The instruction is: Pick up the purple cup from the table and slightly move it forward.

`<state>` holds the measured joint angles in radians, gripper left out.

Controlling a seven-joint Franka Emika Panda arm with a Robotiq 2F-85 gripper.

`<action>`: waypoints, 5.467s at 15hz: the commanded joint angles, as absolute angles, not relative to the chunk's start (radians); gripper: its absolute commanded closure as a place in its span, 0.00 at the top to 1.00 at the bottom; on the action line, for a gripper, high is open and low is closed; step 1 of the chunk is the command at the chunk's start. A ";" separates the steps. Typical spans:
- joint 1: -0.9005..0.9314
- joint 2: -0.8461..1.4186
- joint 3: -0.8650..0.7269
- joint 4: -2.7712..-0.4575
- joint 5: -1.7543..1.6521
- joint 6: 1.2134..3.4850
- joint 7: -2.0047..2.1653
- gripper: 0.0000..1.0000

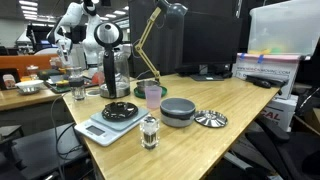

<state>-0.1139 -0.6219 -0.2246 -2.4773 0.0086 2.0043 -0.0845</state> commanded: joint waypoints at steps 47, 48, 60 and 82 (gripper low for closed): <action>-0.107 0.199 -0.149 -2.091 -0.012 2.333 0.313 1.00; -0.107 0.199 -0.149 -2.089 -0.012 2.331 0.313 1.00; -0.069 0.283 -0.147 -2.036 -0.028 2.370 0.387 1.00; -0.056 0.456 -0.142 -1.924 0.044 2.361 0.376 1.00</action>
<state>-0.0449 0.4187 -0.1477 -1.9709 0.0178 2.3736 0.3862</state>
